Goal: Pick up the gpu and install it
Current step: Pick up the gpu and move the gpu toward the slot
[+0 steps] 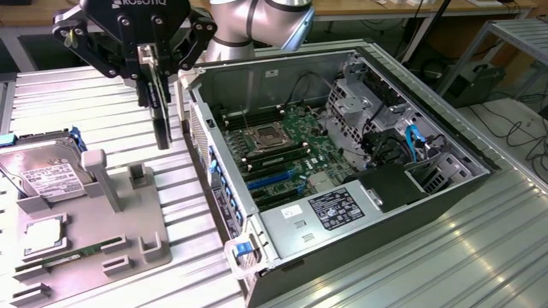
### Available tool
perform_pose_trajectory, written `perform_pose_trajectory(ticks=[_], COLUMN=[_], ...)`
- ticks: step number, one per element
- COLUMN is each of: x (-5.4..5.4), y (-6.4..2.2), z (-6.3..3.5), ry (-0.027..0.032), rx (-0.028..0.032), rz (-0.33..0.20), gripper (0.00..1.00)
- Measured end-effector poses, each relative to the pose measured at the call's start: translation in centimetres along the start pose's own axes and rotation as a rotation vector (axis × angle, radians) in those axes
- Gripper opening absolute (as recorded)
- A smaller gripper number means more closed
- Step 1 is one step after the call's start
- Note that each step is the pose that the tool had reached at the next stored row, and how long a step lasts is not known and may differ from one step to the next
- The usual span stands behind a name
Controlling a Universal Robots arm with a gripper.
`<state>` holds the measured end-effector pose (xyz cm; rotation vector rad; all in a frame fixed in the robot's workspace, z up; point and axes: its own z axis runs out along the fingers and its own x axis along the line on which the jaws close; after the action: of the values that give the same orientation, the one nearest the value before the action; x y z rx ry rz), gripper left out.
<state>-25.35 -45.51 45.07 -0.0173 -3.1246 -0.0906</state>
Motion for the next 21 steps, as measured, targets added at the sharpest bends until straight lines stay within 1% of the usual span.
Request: perform_pose_trajectory(ticks=[10,21], x=[-2.3,-4.5], y=[0.03,0.05], z=[-0.04,-0.06], ry=[0.0001,0.0000], rx=[0.0002,0.0001], rz=[0.000,0.000], gripper=[0.27,0.27])
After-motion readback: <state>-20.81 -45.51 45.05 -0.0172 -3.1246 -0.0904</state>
